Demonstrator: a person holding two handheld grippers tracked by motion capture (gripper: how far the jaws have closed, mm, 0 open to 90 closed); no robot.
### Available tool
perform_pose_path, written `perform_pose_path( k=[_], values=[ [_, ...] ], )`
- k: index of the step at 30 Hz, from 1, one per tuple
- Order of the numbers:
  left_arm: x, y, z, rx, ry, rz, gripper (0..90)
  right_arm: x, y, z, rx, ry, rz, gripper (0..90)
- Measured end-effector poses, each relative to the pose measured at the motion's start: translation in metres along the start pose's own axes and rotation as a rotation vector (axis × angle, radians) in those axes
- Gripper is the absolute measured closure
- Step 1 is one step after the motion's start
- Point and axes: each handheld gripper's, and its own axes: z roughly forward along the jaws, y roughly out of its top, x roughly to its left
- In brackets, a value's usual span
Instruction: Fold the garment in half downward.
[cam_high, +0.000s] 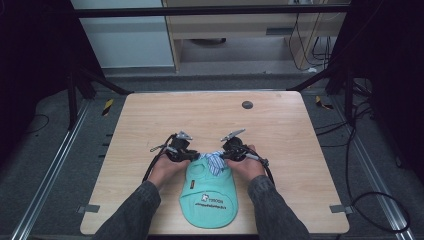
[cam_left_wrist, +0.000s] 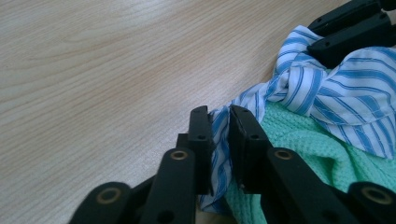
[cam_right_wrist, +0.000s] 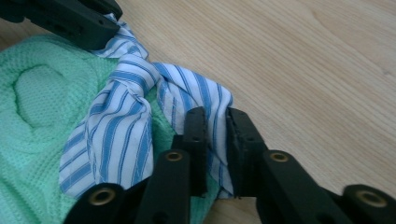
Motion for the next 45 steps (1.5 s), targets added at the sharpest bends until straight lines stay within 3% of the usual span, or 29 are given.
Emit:
perform_pose_path(
  k=[3,6,9,15,21,29,45],
  values=[
    [-0.001,0.000,-0.001,0.002,0.004,0.000,84.4,0.001,0.000,0.001,-0.003,0.002,-0.013,83.2],
    [-0.003,0.002,-0.006,0.012,0.022,0.039,85.5,0.002,0.001,-0.001,-0.012,-0.009,-0.043,83.7],
    [-0.006,0.006,-0.020,-0.029,0.028,0.050,85.9,0.002,0.001,-0.009,-0.040,-0.014,-0.059,83.7],
    [-0.020,0.019,-0.047,-0.067,0.063,0.120,86.1,0.013,0.006,-0.044,-0.123,-0.021,-0.113,83.4],
    [-0.033,0.029,-0.060,-0.081,0.078,0.173,86.2,0.023,0.008,-0.070,-0.131,-0.044,-0.167,83.6],
    [-0.031,0.032,-0.056,-0.076,0.060,0.179,86.3,0.019,0.009,-0.073,-0.118,-0.035,-0.188,83.4],
    [-0.030,0.053,-0.063,-0.072,0.085,0.233,86.4,0.010,0.022,-0.079,-0.108,-0.024,-0.233,83.6]
  ],
)
